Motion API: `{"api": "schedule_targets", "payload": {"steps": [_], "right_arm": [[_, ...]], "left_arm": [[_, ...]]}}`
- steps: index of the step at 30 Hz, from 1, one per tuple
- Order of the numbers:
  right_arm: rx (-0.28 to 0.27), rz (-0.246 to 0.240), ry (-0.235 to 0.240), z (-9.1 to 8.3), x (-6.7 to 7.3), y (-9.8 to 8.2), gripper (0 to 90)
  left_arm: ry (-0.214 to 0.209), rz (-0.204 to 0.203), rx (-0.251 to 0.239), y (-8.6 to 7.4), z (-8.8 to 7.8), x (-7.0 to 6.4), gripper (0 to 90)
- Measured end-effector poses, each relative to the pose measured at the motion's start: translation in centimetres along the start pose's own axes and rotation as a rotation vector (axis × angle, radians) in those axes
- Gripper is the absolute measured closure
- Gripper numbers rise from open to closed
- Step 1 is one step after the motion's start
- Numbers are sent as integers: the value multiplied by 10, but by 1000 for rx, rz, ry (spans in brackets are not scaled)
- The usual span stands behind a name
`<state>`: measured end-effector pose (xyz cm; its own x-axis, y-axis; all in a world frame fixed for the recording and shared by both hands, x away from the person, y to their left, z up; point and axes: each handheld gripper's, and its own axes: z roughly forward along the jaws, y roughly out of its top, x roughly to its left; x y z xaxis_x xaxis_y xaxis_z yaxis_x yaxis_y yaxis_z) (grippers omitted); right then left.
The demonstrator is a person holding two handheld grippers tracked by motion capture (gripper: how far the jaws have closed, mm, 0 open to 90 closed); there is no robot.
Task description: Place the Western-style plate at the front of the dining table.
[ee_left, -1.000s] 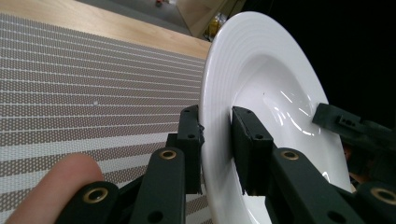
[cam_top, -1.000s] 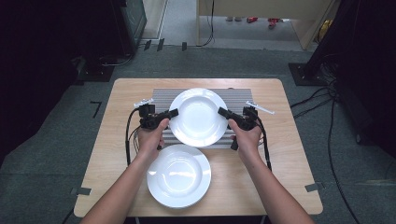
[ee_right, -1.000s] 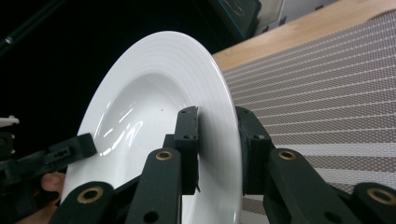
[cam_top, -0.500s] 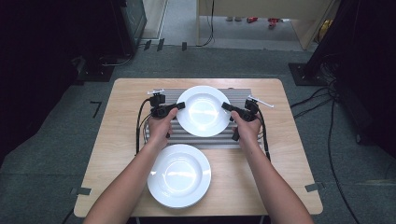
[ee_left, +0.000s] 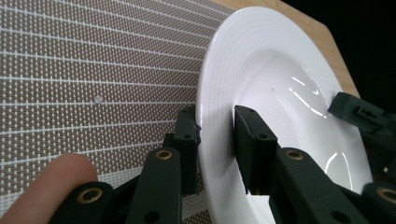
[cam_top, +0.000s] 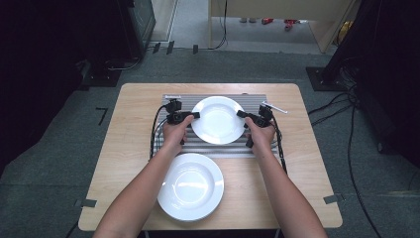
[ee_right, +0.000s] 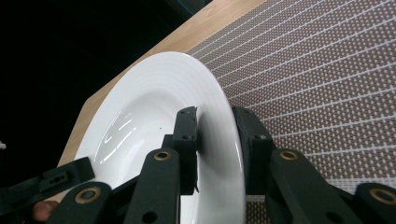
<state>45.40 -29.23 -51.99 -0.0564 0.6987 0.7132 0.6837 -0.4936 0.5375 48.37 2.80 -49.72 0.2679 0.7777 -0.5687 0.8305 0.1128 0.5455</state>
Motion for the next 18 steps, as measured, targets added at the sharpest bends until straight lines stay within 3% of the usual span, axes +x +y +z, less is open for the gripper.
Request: {"api": "schedule_targets", "payload": {"steps": [14, 18], "right_arm": [[-7, -14, -24, 5, -5, -2, 734], [-25, -40, -35, 5, -5, -2, 680]], "left_arm": [[12, -6, 25, -2, 7, 2, 700], [31, 11, 14, -2, 6, -1, 670]]}}
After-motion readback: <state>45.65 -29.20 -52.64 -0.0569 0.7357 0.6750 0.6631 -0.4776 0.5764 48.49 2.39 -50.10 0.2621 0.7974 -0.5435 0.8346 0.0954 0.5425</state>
